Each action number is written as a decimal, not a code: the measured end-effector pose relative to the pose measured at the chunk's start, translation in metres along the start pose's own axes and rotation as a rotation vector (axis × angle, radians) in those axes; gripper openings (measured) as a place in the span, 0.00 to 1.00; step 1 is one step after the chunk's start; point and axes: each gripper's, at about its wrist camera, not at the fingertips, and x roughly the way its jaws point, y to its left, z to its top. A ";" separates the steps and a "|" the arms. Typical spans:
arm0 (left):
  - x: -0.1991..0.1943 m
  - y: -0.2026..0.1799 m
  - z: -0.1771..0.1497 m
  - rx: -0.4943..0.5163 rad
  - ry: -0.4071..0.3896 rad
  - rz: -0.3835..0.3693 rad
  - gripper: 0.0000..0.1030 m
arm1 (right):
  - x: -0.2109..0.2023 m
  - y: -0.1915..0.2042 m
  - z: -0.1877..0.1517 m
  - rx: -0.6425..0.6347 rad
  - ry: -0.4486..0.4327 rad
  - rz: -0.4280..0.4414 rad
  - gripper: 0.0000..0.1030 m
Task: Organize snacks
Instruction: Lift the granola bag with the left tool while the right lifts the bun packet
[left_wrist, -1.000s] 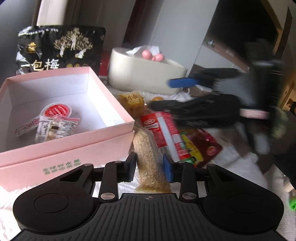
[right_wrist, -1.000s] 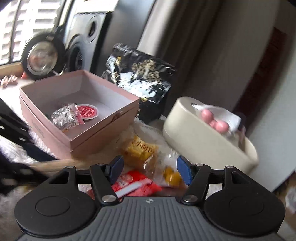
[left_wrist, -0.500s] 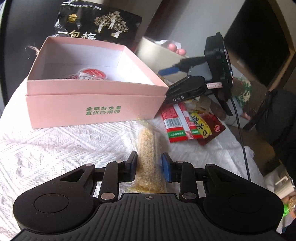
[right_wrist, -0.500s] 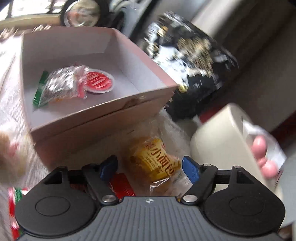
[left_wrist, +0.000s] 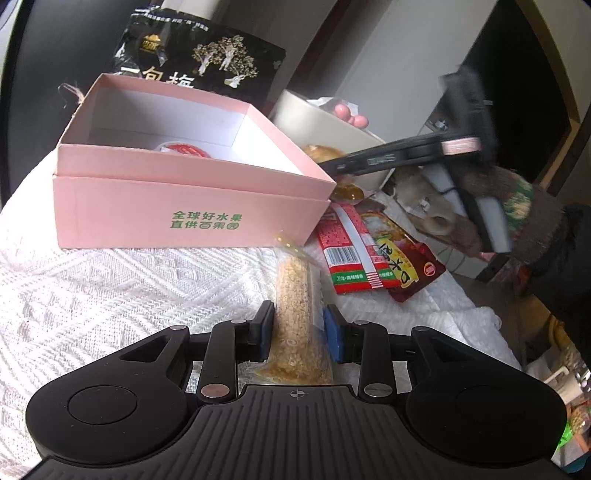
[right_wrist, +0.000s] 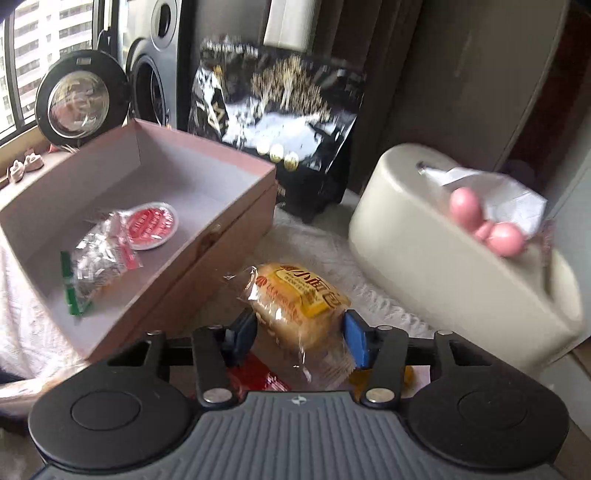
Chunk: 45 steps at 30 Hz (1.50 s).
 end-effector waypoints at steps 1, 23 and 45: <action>0.000 -0.001 0.000 0.003 -0.001 0.002 0.34 | -0.009 -0.001 -0.002 0.008 -0.006 0.001 0.48; 0.002 -0.028 -0.001 0.069 0.019 0.146 0.35 | -0.128 0.095 -0.102 0.037 -0.046 0.123 0.59; 0.003 -0.046 -0.001 0.153 0.081 0.191 0.35 | -0.117 0.067 -0.138 0.179 0.001 0.032 0.51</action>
